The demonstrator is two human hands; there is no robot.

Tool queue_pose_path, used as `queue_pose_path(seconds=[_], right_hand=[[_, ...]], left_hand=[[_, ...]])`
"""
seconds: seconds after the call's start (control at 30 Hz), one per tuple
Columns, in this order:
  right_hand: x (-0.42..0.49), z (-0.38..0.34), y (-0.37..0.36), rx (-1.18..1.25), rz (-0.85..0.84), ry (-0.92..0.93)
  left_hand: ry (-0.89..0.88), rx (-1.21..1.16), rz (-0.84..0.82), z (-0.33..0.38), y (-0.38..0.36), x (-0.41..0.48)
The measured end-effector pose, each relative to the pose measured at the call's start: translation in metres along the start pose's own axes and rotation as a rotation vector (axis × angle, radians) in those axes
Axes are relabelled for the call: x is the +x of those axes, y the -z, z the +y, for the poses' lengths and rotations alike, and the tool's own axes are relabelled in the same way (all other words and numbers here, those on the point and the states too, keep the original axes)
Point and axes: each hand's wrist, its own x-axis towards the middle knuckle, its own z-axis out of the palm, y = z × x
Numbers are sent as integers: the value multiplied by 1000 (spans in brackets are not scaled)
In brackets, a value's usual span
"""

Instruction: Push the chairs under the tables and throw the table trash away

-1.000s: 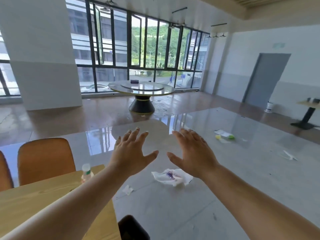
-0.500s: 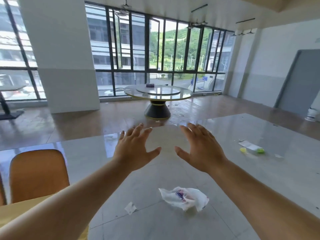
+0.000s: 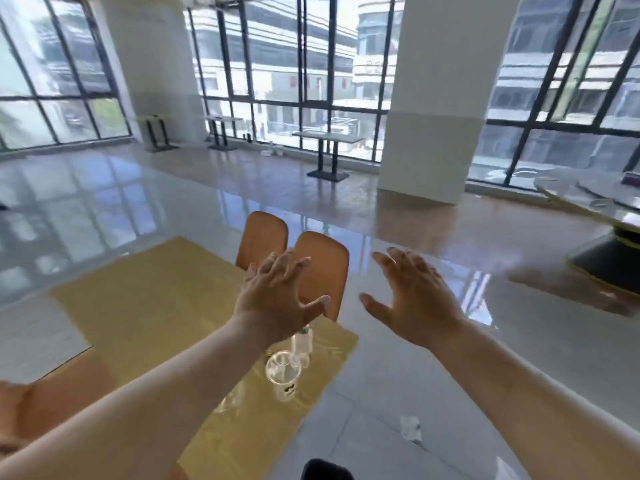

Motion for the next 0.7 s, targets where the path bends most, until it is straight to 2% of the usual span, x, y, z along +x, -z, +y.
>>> queue_pose_path(seconds=[0.2,0.33,0.53,0.7], right_hand=[[75,-84,-87,52,-120,295],[105,-113,-148,60,-233,411],[118,-139,-239,90,-406,535],[111,-157,-296,79,-521,708]], left_hand=[[343,-8,60,-120,-34,-31],[535,-35,-5,-171,-84,-72],[762,-50,-121,-197,-159,-147],[931,-37,-187,-186,-216,-192]])
